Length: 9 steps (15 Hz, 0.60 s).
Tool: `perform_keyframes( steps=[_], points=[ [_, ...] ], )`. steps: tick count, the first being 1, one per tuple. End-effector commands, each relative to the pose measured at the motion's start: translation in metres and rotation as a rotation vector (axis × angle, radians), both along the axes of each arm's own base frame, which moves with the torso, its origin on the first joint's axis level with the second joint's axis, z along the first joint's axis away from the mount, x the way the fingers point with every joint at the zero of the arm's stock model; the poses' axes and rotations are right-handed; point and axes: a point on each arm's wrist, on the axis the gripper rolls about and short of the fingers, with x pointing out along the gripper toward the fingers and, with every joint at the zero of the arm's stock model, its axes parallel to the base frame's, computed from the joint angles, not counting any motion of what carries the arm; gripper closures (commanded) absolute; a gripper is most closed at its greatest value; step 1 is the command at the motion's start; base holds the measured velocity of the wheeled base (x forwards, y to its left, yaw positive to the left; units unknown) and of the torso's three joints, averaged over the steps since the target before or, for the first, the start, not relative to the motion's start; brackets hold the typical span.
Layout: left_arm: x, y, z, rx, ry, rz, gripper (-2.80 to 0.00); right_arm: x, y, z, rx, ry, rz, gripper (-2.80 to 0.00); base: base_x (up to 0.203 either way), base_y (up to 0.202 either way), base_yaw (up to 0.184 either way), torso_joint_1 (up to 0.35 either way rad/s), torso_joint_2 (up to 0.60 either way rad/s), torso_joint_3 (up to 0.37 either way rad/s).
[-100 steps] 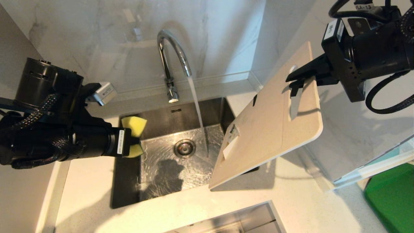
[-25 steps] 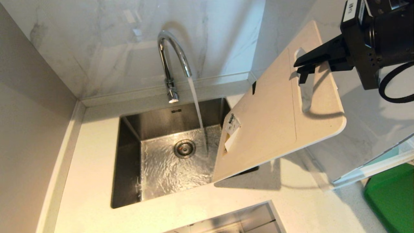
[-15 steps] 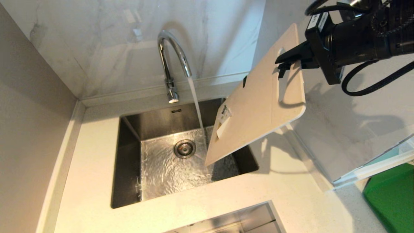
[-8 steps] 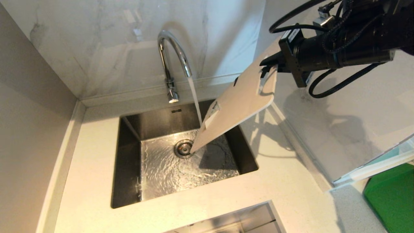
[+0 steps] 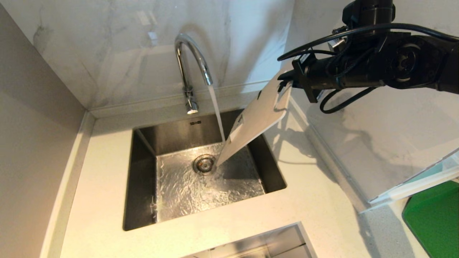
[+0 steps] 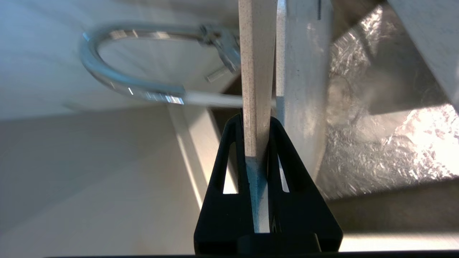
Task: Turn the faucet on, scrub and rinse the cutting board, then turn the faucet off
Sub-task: Scrub the cutting board underwater
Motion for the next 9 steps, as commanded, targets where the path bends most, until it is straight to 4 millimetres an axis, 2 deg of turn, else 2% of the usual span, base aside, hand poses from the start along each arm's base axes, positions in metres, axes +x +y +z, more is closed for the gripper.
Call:
perform_keyframes(
  steps=[1,9],
  points=[
    [0.000,0.000,0.000,0.000,0.002,0.001,0.00,0.017,0.004,-0.011,0.042,0.001,-0.008,0.00,0.000,0.000,0.000,0.000,0.00,0.000],
    [0.000,0.000,0.000,0.000,0.003,0.001,0.00,0.031,0.008,-0.017,0.138,-0.007,-0.005,0.00,0.000,0.000,0.000,0.000,0.00,0.000]
  ],
)
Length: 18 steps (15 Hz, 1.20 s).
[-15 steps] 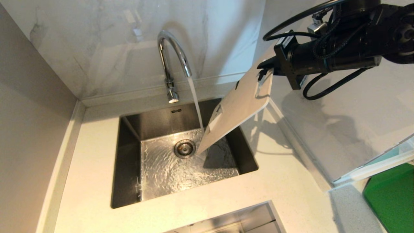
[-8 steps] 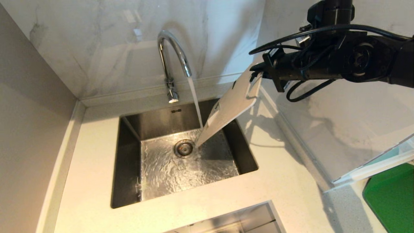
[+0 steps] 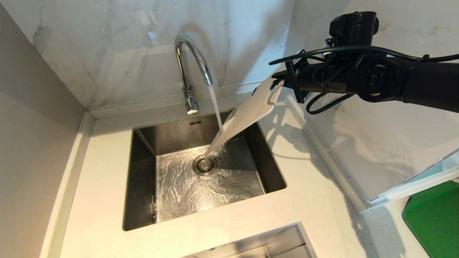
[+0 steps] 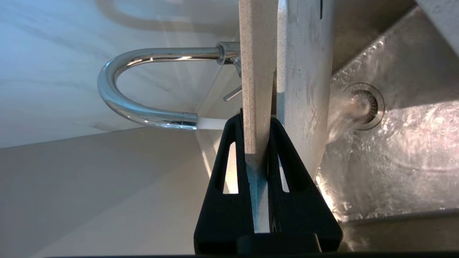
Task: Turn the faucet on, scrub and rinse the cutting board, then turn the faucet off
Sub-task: Scrub the cutting board underwater
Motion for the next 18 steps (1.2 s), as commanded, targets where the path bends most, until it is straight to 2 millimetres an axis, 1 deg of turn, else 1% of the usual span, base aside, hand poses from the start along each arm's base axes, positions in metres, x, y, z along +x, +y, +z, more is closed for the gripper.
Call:
perform_keyframes(
  steps=[1,3,4,6,7,9,11,13,15,18],
  points=[
    [0.000,0.000,0.000,-0.001,0.002,0.001,0.00,0.003,0.002,-0.002,0.008,-0.002,0.014,0.00,0.000,0.000,0.000,0.000,0.00,0.000],
    [0.000,0.000,0.000,-0.001,0.002,0.001,0.00,0.001,0.001,-0.001,0.010,0.001,0.017,0.00,0.000,0.000,0.000,0.000,0.00,0.000],
    [0.000,0.000,0.000,-0.001,0.002,0.001,0.00,-0.003,0.000,0.004,0.010,-0.002,0.017,0.00,0.000,0.000,0.000,0.000,0.00,0.000],
    [0.000,0.000,0.000,-0.001,0.002,0.001,0.00,-0.020,-0.004,0.017,0.008,0.013,0.030,0.00,0.000,0.000,0.000,0.000,0.00,0.000],
    [0.000,0.000,0.000,-0.001,0.002,0.001,0.00,-0.033,-0.006,0.026,0.007,0.024,0.047,0.00,0.000,0.000,0.000,0.000,0.00,0.000],
    [0.000,0.000,0.000,-0.001,0.000,0.001,0.00,-0.064,-0.013,0.045,-0.002,0.046,0.072,0.00,0.000,0.000,0.000,0.000,0.00,0.000],
    [0.000,0.000,0.000,-0.001,0.001,0.001,0.00,-0.095,-0.019,0.060,-0.029,0.067,0.081,0.00,0.000,0.000,0.000,0.000,0.00,0.000],
    [0.000,0.000,0.000,-0.001,0.003,0.001,0.00,-0.121,-0.025,0.070,-0.043,0.088,0.084,0.00,0.000,0.000,0.000,0.000,0.00,0.000],
    [0.000,0.000,0.000,-0.001,0.002,0.001,0.00,-0.143,-0.030,0.076,-0.051,0.117,0.084,0.00,0.000,0.000,0.000,0.000,0.00,0.000],
    [0.000,0.000,0.000,-0.001,0.002,0.001,0.00,-0.167,-0.036,0.074,-0.118,0.179,0.096,0.00,0.000,0.000,0.000,0.000,0.00,0.000]
  ],
)
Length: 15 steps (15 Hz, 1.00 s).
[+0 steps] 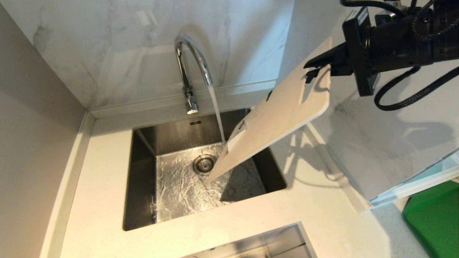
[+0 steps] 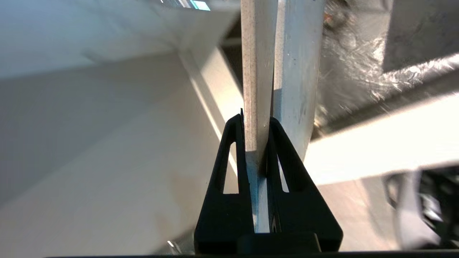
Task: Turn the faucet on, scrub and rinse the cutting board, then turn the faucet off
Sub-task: Scrub the cutting board underwater, then put down the cutting board
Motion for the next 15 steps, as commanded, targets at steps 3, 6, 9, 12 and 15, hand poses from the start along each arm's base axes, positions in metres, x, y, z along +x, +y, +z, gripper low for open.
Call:
perform_keyframes(
  steps=[3,6,9,12,15],
  points=[
    [0.000,0.000,0.000,-0.001,0.001,0.001,0.00,-0.036,-0.008,0.005,-0.062,0.033,0.020,0.00,0.000,0.000,0.000,0.000,0.00,0.000],
    [0.000,0.000,0.000,-0.001,0.001,0.001,0.00,-0.038,-0.009,0.001,-0.108,0.042,0.032,0.00,0.000,0.000,0.000,0.000,0.00,0.000],
    [0.000,0.000,0.000,-0.001,0.001,0.001,0.00,-0.035,-0.008,-0.003,-0.123,0.064,0.037,0.00,0.000,0.000,0.000,0.000,0.00,0.000],
    [0.000,0.000,0.000,-0.001,0.002,0.001,0.00,-0.034,-0.008,-0.007,-0.126,0.094,0.039,0.00,0.000,0.000,0.000,0.000,0.00,0.000],
    [0.000,0.000,0.000,-0.001,0.001,0.001,0.00,-0.029,-0.007,-0.020,-0.139,0.147,0.043,0.00,0.000,0.000,0.000,0.000,0.00,0.000]
  ],
)
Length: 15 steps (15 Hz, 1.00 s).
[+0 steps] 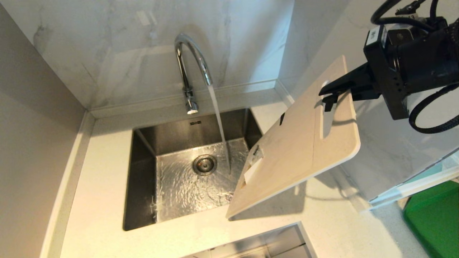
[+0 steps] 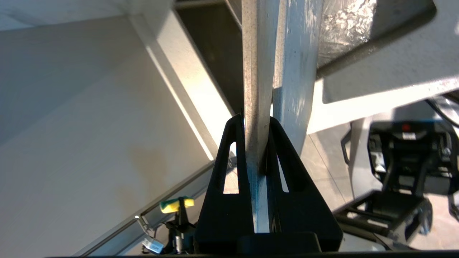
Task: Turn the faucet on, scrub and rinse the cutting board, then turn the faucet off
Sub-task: Put down the cutting board
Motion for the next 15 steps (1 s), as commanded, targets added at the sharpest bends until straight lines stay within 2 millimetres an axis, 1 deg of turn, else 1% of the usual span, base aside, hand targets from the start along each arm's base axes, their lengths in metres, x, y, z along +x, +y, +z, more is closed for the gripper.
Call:
perform_keyframes(
  steps=[1,4,6,10,12,15],
  points=[
    [0.000,0.000,0.000,0.000,0.001,0.001,0.00,0.008,0.002,-0.015,-0.019,0.060,0.006,0.00,0.000,0.000,0.000,0.000,0.00,0.000],
    [0.000,0.000,0.000,0.000,0.000,0.001,0.00,0.017,0.004,-0.030,-0.067,0.097,0.025,0.00,0.000,0.000,0.000,0.000,0.00,0.000],
    [0.000,0.000,0.000,0.000,0.001,0.001,0.00,0.020,0.003,-0.038,-0.128,0.099,0.011,0.00,0.000,0.000,0.000,0.000,0.00,0.000],
    [0.000,0.000,0.000,0.000,0.000,0.001,0.00,0.018,0.003,-0.039,-0.142,0.095,0.012,0.00,0.000,0.000,0.000,0.000,0.00,0.000],
    [0.000,0.000,0.000,0.000,0.001,0.001,0.00,0.014,0.002,-0.044,-0.164,0.127,0.020,0.00,0.000,0.000,0.000,0.000,0.00,0.000],
    [0.000,0.000,0.000,0.000,0.000,0.001,0.00,-0.003,-0.004,-0.045,-0.302,0.138,-0.003,0.00,0.000,0.000,0.000,0.000,0.00,0.000]
  ],
)
